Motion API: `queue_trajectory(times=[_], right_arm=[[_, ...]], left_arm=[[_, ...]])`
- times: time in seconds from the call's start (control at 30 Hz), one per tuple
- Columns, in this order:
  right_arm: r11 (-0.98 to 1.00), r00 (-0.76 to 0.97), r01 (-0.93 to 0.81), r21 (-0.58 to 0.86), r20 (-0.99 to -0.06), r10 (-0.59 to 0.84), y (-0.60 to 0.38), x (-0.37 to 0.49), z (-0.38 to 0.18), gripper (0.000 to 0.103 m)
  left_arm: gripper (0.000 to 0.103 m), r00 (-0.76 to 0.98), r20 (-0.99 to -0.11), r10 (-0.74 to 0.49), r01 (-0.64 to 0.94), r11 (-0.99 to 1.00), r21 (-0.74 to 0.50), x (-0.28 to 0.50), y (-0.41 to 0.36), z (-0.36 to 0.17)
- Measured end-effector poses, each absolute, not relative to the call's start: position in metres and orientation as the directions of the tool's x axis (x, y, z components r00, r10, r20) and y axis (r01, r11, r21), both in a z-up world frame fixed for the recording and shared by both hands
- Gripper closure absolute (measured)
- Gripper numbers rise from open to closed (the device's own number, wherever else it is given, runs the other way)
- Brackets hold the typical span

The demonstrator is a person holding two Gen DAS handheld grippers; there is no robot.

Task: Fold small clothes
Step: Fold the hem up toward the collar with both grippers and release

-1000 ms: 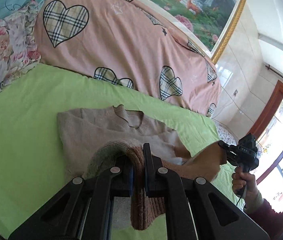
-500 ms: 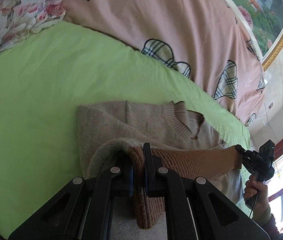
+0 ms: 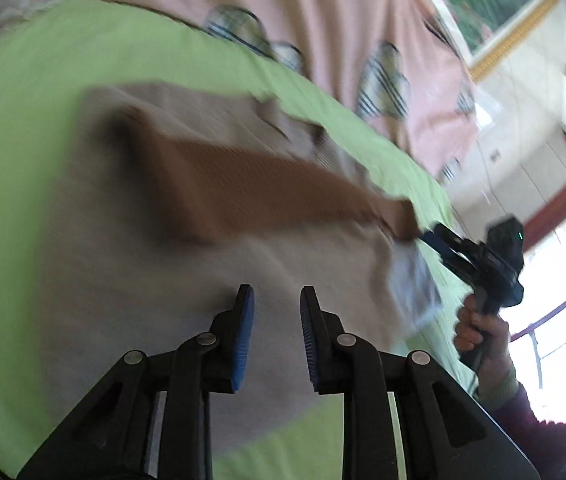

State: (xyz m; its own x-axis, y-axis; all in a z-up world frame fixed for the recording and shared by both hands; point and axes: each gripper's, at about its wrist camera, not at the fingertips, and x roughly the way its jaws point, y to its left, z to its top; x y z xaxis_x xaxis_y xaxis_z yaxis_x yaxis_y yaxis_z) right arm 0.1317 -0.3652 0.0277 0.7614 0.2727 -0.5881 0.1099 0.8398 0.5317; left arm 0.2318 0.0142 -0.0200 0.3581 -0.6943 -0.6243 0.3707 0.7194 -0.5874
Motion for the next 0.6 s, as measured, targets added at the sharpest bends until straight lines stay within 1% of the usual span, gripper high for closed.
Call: queue_trajectory(times=[0.07, 0.1, 0.17, 0.2, 0.23, 0.27, 0.33, 0.37, 0.4, 0.43, 0.5, 0.53, 0.57, 0.6], right_arm=[[0.87, 0.681, 0.016, 0.494, -0.642, 0.352, -0.33, 0.136, 0.02, 0.062], [0.886, 0.623, -0.039, 0.462, -0.682, 0.383, -0.309, 0.141, 0.014, 0.062], [0.901, 0.541, -0.135, 0.412, -0.731, 0.415, -0.278, 0.15, 0.005, 0.062], [0.91, 0.502, -0.18, 0.373, -0.761, 0.411, -0.266, 0.158, 0.0, 0.062], [0.921, 0.487, -0.191, 0.339, -0.782, 0.389, -0.263, 0.165, -0.004, 0.062], [0.931, 0.48, -0.192, 0.309, -0.798, 0.364, -0.264, 0.173, -0.007, 0.062], [0.936, 0.483, -0.181, 0.303, -0.802, 0.353, -0.276, 0.194, -0.011, 0.064], [0.938, 0.506, -0.151, 0.311, -0.791, 0.343, -0.29, 0.206, -0.011, 0.064], [0.95, 0.528, -0.094, 0.298, -0.794, 0.301, -0.304, 0.216, -0.012, 0.064], [0.955, 0.54, -0.046, 0.294, -0.796, 0.272, -0.315, 0.224, -0.014, 0.064], [0.933, 0.597, 0.086, 0.35, -0.768, 0.233, -0.352, 0.239, -0.015, 0.064], [0.93, 0.618, 0.153, 0.335, -0.766, 0.175, -0.366, 0.242, -0.014, 0.064], [0.92, 0.636, 0.215, 0.329, -0.761, 0.123, -0.38, 0.243, -0.013, 0.064], [0.897, 0.661, 0.253, 0.361, -0.742, 0.112, -0.393, 0.24, -0.013, 0.064]], left_arm=[[0.081, 0.306, -0.644, -0.701, 0.407, 0.708, -0.577, 0.231, -0.014, -0.025], [0.08, 0.299, -0.661, -0.688, 0.422, 0.717, -0.556, 0.233, -0.023, -0.026], [0.079, 0.293, -0.715, -0.635, 0.445, 0.752, -0.486, 0.245, -0.042, -0.03], [0.079, 0.285, -0.73, -0.621, 0.445, 0.761, -0.472, 0.253, -0.045, -0.032], [0.079, 0.274, -0.74, -0.614, 0.44, 0.764, -0.472, 0.265, -0.047, -0.033], [0.081, 0.273, -0.74, -0.615, 0.432, 0.766, -0.476, 0.273, -0.045, -0.032], [0.084, 0.283, -0.733, -0.618, 0.409, 0.769, -0.49, 0.295, -0.038, -0.028], [0.084, 0.311, -0.734, -0.604, 0.395, 0.785, -0.478, 0.305, -0.032, -0.024], [0.082, 0.338, -0.739, -0.583, 0.379, 0.803, -0.46, 0.312, -0.025, -0.022], [0.082, 0.382, -0.752, -0.537, 0.345, 0.838, -0.423, 0.321, -0.016, -0.02], [0.081, 0.449, -0.763, -0.465, 0.275, 0.885, -0.377, 0.338, 0.003, -0.018], [0.081, 0.471, -0.758, -0.451, 0.231, 0.893, -0.387, 0.347, 0.016, -0.019], [0.081, 0.482, -0.744, -0.462, 0.188, 0.884, -0.427, 0.354, 0.031, -0.021], [0.081, 0.498, -0.73, -0.467, 0.146, 0.876, -0.46, 0.358, 0.045, -0.024]])
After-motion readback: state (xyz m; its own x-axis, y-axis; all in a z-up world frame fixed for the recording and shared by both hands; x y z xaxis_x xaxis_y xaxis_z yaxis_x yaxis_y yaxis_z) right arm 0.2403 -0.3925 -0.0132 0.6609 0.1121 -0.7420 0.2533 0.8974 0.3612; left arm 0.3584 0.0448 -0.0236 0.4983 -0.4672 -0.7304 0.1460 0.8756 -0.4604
